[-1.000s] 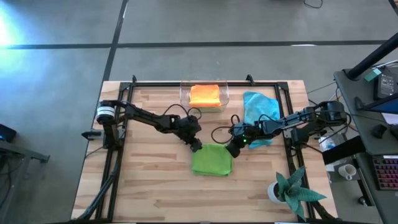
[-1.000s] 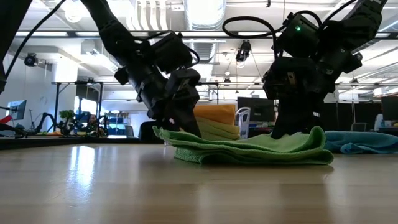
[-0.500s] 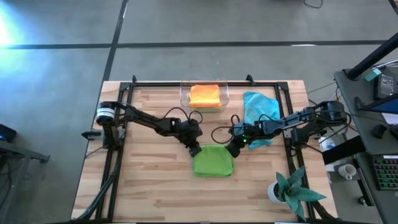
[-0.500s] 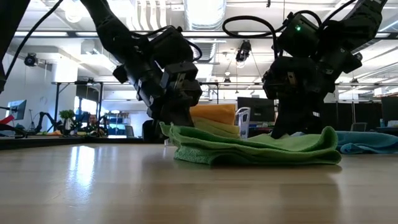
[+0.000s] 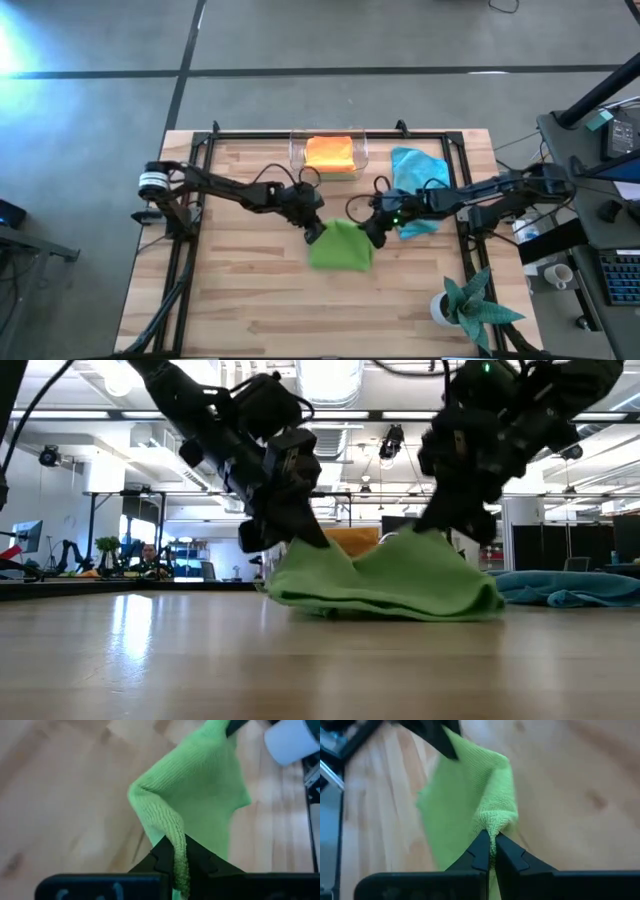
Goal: Fold microfiber towels
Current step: Put the green microfiber towel into the transparent bin
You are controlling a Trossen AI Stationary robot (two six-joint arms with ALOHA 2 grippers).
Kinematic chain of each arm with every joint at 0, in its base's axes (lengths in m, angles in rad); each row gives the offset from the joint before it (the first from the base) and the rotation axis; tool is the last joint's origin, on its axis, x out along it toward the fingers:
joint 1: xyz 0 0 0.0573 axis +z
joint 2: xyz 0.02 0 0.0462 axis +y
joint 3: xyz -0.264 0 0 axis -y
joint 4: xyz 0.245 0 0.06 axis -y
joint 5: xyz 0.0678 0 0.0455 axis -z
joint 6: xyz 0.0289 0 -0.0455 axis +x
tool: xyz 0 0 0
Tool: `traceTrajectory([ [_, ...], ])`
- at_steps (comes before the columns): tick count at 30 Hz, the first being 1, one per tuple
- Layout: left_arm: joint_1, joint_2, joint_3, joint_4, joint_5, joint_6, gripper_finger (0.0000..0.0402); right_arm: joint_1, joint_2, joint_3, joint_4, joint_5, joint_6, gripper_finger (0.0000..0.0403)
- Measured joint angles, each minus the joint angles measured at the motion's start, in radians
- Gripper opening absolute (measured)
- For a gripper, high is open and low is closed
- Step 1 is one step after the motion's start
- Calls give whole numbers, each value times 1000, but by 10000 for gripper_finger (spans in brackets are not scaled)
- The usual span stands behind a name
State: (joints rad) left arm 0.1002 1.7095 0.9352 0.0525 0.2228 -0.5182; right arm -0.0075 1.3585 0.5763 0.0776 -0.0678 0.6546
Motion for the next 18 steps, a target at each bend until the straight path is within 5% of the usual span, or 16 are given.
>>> traceTrajectory([
  [8,53,-131,-1,-90,-123,86,8,-47,-45,151,-220,187,-164,9],
  [18,160,-217,0,-99,-304,169,8,-229,26,329,-266,237,-271,9],
])
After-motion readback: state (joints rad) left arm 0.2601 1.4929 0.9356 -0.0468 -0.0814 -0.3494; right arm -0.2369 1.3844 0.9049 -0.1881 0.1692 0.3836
